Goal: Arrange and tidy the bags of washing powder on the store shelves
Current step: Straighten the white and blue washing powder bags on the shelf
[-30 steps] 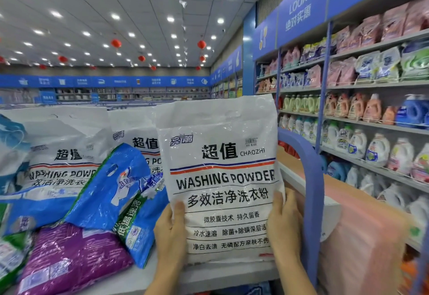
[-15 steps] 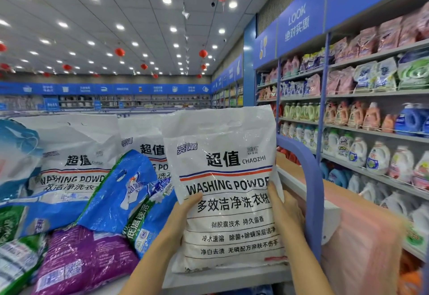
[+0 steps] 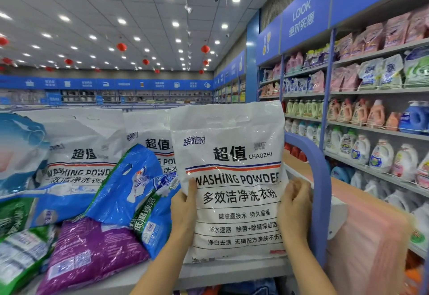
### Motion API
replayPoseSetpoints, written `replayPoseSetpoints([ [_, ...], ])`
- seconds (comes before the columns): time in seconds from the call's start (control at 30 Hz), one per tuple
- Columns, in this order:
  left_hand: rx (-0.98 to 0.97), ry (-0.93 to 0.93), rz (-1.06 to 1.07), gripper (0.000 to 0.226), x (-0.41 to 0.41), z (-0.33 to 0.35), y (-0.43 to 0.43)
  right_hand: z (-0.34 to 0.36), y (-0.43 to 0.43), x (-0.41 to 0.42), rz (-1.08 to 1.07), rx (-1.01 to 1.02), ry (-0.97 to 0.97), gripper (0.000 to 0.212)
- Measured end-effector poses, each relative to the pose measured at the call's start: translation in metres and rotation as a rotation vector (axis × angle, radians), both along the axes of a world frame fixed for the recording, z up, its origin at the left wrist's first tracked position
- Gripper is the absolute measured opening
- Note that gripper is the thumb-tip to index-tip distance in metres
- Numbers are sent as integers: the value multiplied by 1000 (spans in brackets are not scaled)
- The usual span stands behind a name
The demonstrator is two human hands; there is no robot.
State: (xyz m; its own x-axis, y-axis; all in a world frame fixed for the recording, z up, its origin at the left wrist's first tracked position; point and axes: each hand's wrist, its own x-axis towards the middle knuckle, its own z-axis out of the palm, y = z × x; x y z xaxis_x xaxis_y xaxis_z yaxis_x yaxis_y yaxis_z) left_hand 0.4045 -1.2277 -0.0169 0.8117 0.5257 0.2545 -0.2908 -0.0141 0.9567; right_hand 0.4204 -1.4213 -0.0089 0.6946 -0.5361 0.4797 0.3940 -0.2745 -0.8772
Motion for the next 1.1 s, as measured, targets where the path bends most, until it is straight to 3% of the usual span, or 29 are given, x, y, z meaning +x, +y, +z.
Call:
replayPoseSetpoints([
  [0.1,83,-140,161,47,-9,-5,-1,-6,12,-17,-100,-325,-213,39],
  [0.17,134,-170,203,43,-9,-2,-3,-1,21,-20,-55,-560,-324,50],
  [0.3,256,-150,173,39,-4,16,1,16,24,-6,38,-846,-148,65],
  [0.4,198,-79,-57,34,-4,22,22,13,22,4,60,-904,-11,71],
  [0.5,-5,-59,-230,20,-15,27,41,14,24,4,48,-929,34,68],
  [0.57,-104,-86,-174,17,-26,30,58,17,28,-2,12,-896,-5,66],
  [0.67,-100,-111,-31,14,-52,24,94,26,46,-23,38,-763,-222,60],
  [0.9,61,-89,282,17,-135,7,174,23,129,-61,390,-754,-546,28],
  [1.0,147,-71,349,19,-164,-1,195,15,165,-64,510,-852,-546,12],
  [1.1,215,-76,367,18,-184,-8,216,17,200,-55,551,-1032,-460,12],
])
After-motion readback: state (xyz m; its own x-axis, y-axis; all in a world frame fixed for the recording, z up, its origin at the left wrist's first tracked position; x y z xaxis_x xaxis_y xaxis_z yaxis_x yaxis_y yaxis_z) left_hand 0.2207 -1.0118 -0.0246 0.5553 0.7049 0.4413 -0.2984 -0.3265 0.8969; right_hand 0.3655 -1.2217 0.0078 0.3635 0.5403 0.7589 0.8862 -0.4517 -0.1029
